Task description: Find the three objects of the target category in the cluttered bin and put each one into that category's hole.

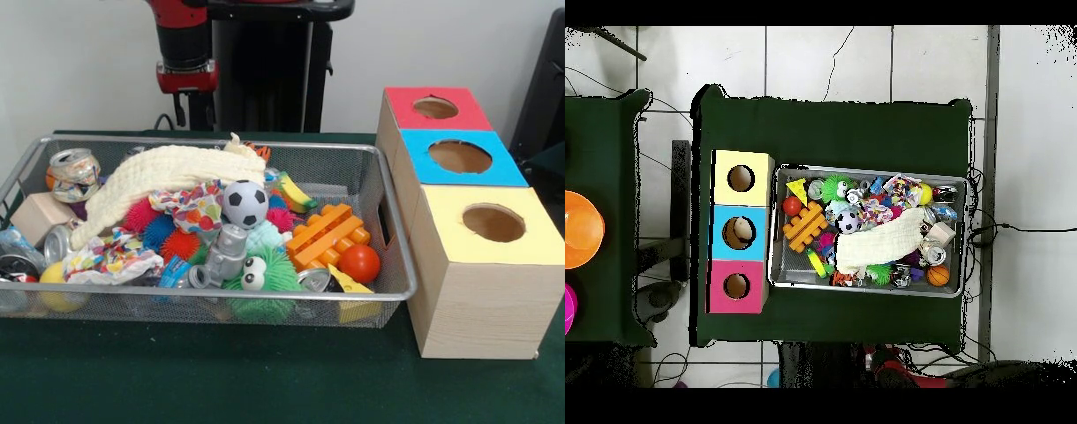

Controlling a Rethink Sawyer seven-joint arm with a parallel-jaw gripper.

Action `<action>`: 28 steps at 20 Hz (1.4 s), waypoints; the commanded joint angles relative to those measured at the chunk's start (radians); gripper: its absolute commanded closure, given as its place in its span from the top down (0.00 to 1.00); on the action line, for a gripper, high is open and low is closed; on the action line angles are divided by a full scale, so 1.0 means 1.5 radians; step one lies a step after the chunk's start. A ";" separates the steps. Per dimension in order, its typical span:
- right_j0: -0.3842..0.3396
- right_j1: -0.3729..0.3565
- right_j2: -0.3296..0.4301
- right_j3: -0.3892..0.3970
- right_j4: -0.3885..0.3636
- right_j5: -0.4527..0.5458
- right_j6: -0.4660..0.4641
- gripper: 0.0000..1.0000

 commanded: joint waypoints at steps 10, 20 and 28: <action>0.010 0.136 0.008 -0.194 -0.004 -0.078 0.069 1.00; -0.001 0.181 0.005 -0.238 -0.011 -0.095 0.070 1.00; -0.005 0.221 -0.004 -0.269 -0.012 -0.123 0.069 1.00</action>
